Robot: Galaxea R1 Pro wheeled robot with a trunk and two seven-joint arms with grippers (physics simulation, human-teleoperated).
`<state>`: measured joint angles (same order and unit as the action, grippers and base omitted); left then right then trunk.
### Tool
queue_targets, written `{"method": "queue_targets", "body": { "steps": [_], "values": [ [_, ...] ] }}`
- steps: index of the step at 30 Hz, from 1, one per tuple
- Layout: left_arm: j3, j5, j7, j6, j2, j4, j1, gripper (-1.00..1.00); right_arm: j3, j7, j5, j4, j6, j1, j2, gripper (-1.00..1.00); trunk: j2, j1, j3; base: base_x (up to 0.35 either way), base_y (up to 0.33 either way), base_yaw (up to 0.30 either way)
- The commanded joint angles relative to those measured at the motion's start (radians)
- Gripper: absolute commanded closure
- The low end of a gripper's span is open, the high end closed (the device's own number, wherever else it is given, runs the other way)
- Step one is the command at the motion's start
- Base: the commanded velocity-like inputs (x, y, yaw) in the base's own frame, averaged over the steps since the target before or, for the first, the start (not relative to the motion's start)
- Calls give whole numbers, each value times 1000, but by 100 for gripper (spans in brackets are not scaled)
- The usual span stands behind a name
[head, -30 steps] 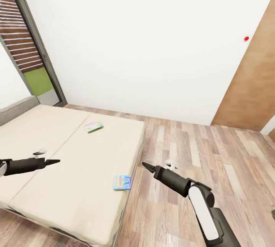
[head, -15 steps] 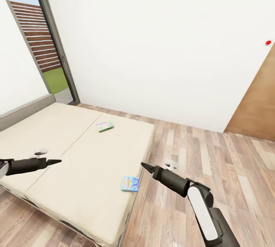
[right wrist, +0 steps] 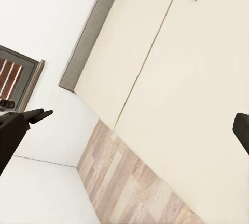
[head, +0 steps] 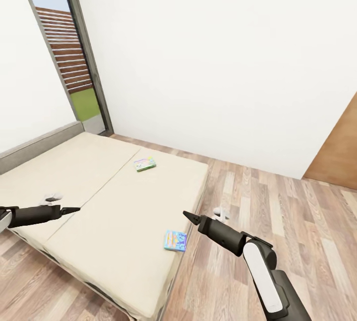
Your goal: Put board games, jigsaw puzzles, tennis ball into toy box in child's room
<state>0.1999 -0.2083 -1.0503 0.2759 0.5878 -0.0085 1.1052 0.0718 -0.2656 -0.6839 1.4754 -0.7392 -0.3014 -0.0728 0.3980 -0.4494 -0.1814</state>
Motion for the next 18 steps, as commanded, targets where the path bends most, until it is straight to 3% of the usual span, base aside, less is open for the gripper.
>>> {"method": "queue_targets", "body": {
  "steps": [1,8,18],
  "values": [
    [9,-8,-3,9,0,-1,1,-100,-1,-3,1,1,-5,-1,0,-100,2,-1,-2,31,0,14],
    [9,-8,-3,8,-3,-1,1,-100,-1,-3,1,2,-4,-1,-1,-100,2,-1,4,141,-105,77],
    [9,-8,-4,8,-3,-1,1,-100,4,-3,1,2,-3,-1,0,-100,2,-1,19,20,-18,129]
  ]
}}
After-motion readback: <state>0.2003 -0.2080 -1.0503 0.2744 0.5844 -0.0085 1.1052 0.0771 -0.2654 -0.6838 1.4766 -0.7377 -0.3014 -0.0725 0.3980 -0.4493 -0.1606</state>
